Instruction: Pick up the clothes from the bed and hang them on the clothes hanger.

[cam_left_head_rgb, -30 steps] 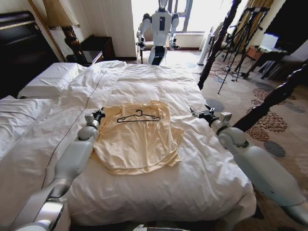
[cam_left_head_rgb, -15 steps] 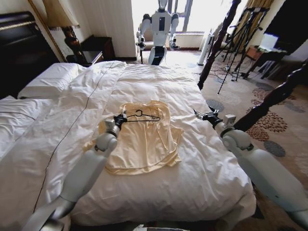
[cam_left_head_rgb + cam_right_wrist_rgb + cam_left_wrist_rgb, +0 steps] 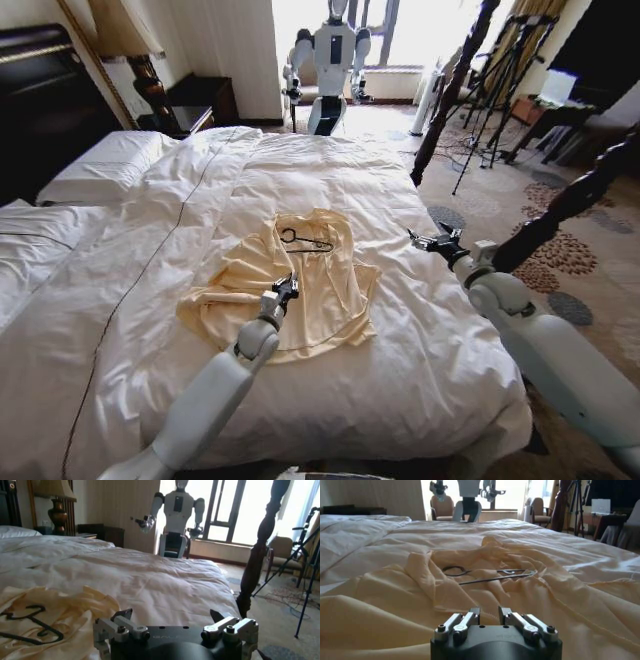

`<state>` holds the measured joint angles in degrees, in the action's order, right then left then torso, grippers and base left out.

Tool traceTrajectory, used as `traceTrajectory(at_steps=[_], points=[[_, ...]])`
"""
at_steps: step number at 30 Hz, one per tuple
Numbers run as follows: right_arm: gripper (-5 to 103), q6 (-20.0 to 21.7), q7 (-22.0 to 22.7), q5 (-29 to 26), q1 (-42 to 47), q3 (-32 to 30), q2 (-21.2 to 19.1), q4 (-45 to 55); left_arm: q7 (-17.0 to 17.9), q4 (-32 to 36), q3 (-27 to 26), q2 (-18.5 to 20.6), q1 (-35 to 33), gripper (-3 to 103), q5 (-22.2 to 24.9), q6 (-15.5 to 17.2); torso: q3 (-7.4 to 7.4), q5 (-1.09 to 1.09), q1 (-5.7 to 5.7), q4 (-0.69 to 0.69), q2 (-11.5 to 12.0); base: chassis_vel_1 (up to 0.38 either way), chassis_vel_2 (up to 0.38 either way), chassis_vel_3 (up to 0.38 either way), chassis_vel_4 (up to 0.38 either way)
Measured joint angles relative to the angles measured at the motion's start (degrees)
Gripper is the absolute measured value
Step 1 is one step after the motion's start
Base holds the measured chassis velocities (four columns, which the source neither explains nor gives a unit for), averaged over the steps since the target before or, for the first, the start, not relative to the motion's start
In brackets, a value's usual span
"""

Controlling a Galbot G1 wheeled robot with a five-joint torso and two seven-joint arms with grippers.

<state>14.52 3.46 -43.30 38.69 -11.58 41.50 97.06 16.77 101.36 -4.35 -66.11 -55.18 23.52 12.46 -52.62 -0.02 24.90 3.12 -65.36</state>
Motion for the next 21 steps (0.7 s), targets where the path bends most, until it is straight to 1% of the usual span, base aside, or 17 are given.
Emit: traceTrajectory(at_steps=[1, 3, 4, 5, 7, 8, 9, 12, 13, 14, 15, 16, 18, 19, 20, 21], points=[[100, 0.0, 0.0, 0.0, 0.0, 0.0, 0.0, 0.0, 0.0, 0.0, 0.0, 0.0, 0.0, 25, 0.0, 0.0, 0.00, 0.00, 0.00, 0.00, 0.0, 0.000, 0.000, 0.000, 0.000], [100, 1.5, -0.9, -1.1, -2.5, 1.5, 1.6, -2.8, -0.6, 2.1, -2.7, 0.7, -2.6, 36, 0.0, -0.3, 0.00, -0.01, 0.00, 0.01, 0.0, 0.000, 0.000, 0.000, 0.000], [100, 2.2, -1.1, -2.0, -3.7, 2.2, 2.5, -4.1, -1.0, 3.0, -3.9, 1.0, -3.6, 36, -0.1, -0.6, -0.01, 0.00, 0.01, 0.00, 0.0, 0.000, 0.000, 0.000, 0.000], [100, 2.2, -1.1, -2.0, -3.7, 2.2, 2.5, -4.1, -1.0, 3.0, -3.9, 1.0, -3.6, 36, -0.1, -0.6, -0.01, 0.00, 0.01, 0.00, 0.0, 0.000, 0.000, 0.000, 0.000], [100, 3.5, -1.2, -4.7, -7.3, 4.5, 5.6, -8.4, -1.8, 5.5, -7.5, 1.9, -6.6, 46, -0.3, -1.0, -0.01, -0.02, 0.00, 0.00, 0.0, 0.000, 0.000, 0.000, 0.000], [100, 3.6, -1.2, -5.1, -8.1, 5.0, 6.5, -9.5, -1.8, 5.9, -8.3, 2.1, -7.2, 52, -0.3, -1.0, -0.01, -0.02, 0.00, 0.00, 0.0, 0.000, 0.000, 0.000, 0.000], [100, 3.6, -1.2, -5.1, -8.1, 5.0, 6.5, -9.5, -1.8, 5.9, -8.3, 2.1, -7.2, 52, -0.3, -1.0, -0.01, -0.02, 0.00, 0.00, 0.0, 0.000, 0.000, 0.000, 0.000], [100, 3.3, -1.4, -8.2, -12.3, 8.0, 12.4, -15.5, -2.3, 8.9, -13.9, 3.2, -11.2, 68, -0.3, -1.2, -0.01, -0.02, 0.01, -0.02, 0.0, 0.000, 0.000, 0.000, 0.000], [100, 3.1, -1.5, -8.8, -12.7, 8.5, 13.4, -16.2, -2.6, 9.4, -15.0, 3.4, -12.0, 68, -0.3, -1.3, -0.01, -0.03, 0.01, -0.02, 0.0, 0.000, 0.000, 0.000, 0.000], [100, 3.1, -1.5, -8.8, -12.7, 8.5, 13.4, -16.2, -2.6, 9.4, -15.0, 3.4, -12.0, 68, -0.3, -1.3, -0.01, -0.03, 0.01, -0.02, 0.0, 0.000, 0.000, 0.000, 0.000], [100, 2.5, -1.7, -9.6, -13.4, 9.4, 15.0, -17.5, -2.9, 10.2, -16.6, 3.7, -13.0, 74, -0.3, -1.4, -0.01, -0.07, 0.01, -0.01, 0.0, 0.000, 0.000, 0.000, 0.000], [100, 1.3, -2.5, -9.8, -14.1, 10.6, 17.2, -19.4, -3.4, 11.1, -18.7, 4.2, -14.3, 79, -0.2, -1.4, -0.01, -0.03, 0.01, -0.01, 0.0, 0.000, 0.000, 0.000, 0.000], [100, 0.1, -4.0, -8.3, -15.1, 11.8, 20.2, -22.5, -4.2, 12.4, -21.6, 5.0, -16.3, 89, -0.2, -1.6, -0.01, 0.00, 0.01, -0.01, 0.0, 0.000, 0.000, 0.000, 0.000], [100, 0.1, -4.0, -8.3, -15.1, 11.8, 20.2, -22.5, -4.2, 12.4, -21.6, 5.0, -16.3, 89, -0.2, -1.6, -0.01, 0.00, 0.01, -0.01, 0.0, 0.000, 0.000, 0.000, 0.000], [100, -0.1, -4.2, -7.7, -15.5, 12.0, 21.1, -23.4, -4.4, 12.8, -22.4, 5.1, -16.8, 89, -0.2, -1.6, -0.01, -0.03, 0.00, -0.01, 0.0, 0.000, 0.000, 0.000, 0.000], [100, -0.3, -4.3, -7.0, -16.7, 12.1, 23.8, -26.0, -4.8, 13.9, -24.7, 5.6, -18.3, 98, -0.1, -1.7, -0.01, -0.02, 0.01, -0.01, 0.0, 0.000, 0.000, 0.000, 0.000]])
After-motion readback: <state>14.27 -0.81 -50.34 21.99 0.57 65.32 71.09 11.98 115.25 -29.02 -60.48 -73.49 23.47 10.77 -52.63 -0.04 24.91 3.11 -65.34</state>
